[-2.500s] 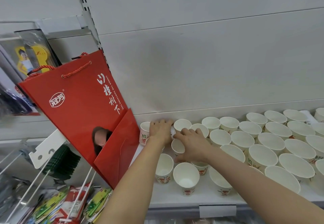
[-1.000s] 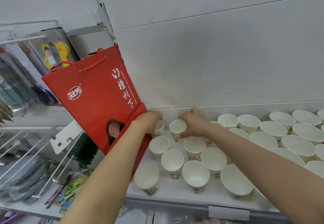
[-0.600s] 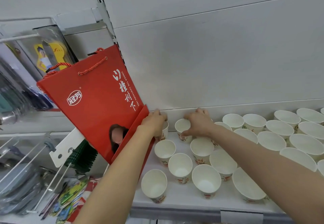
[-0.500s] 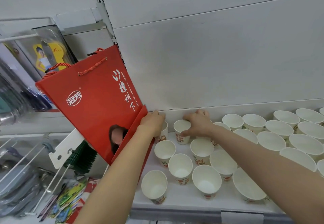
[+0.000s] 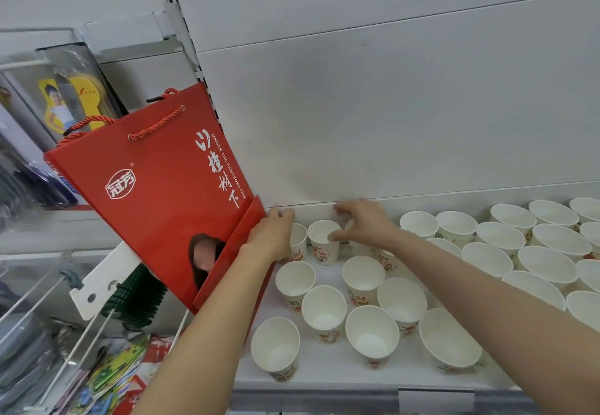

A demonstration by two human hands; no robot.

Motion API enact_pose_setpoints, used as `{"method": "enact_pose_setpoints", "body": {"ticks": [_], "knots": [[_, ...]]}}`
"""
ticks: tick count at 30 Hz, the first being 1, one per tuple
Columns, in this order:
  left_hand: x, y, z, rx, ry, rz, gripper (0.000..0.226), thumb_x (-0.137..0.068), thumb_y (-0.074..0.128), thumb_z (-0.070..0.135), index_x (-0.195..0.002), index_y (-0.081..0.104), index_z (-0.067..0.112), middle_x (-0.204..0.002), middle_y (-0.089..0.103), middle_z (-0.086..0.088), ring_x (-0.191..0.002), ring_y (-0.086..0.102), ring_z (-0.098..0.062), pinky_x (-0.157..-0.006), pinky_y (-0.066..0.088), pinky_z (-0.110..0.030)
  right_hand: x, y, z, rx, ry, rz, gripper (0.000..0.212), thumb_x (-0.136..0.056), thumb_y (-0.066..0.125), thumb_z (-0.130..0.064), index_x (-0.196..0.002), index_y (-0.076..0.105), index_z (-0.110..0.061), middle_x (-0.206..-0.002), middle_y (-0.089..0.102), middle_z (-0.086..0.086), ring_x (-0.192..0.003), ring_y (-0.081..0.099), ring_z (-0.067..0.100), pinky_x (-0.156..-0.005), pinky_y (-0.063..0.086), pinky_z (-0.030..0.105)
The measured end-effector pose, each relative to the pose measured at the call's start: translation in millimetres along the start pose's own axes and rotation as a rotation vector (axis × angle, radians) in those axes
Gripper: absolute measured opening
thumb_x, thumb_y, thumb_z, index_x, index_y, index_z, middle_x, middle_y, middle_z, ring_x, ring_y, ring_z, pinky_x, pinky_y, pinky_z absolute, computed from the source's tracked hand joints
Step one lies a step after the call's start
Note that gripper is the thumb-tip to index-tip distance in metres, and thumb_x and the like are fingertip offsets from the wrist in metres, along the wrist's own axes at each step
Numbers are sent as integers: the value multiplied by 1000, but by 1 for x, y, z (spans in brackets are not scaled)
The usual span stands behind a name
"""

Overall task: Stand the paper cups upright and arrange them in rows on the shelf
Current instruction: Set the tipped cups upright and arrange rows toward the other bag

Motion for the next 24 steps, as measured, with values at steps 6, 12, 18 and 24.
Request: {"method": "enact_pose_setpoints", "body": {"ticks": [6, 12, 18, 24], "knots": [[26, -14, -1, 337, 4, 88, 82, -75, 76, 29, -146, 35, 20, -152, 33, -4, -138, 35, -21, -108, 33, -35, 11, -19, 31, 379, 97, -83, 53, -71, 67, -60, -106, 59, -21, -107, 63, 1, -112, 49, 27, -86, 30, 37], [48, 0, 1, 409, 13, 87, 71, -80, 71, 36, -143, 40, 21, -143, 42, -4, -131, 41, -21, -105, 37, -36, 13, -13, 22, 454, 138, -22, 54, -67, 64, -70, -82, 55, -18, -81, 61, -2, -85, 55, 21, -78, 28, 36], [62, 6, -2, 421, 9, 119, 72, -83, 70, 41, -144, 39, 22, -138, 46, -3, -119, 49, -20, -99, 41, -32, 18, -11, 26, 443, 180, 59, 65, -65, 55, -81, -82, 54, -18, -85, 58, -2, -86, 53, 22, -82, 28, 36], [77, 11, -4, 481, 85, 64, 74, -81, 74, 29, -145, 38, 24, -144, 42, 5, -127, 43, -13, -101, 36, -27, 20, -17, 34, 331, 240, -107, 56, -72, 57, -73, -87, 59, -19, -86, 60, -4, -89, 53, 20, -81, 25, 38]]}}
Point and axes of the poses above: each hand's wrist, its own x-axis away from the middle knuckle, its own y-axis out of the palm, z = x × y, the point moved 8 cm from there along -x, towards the middle knuckle
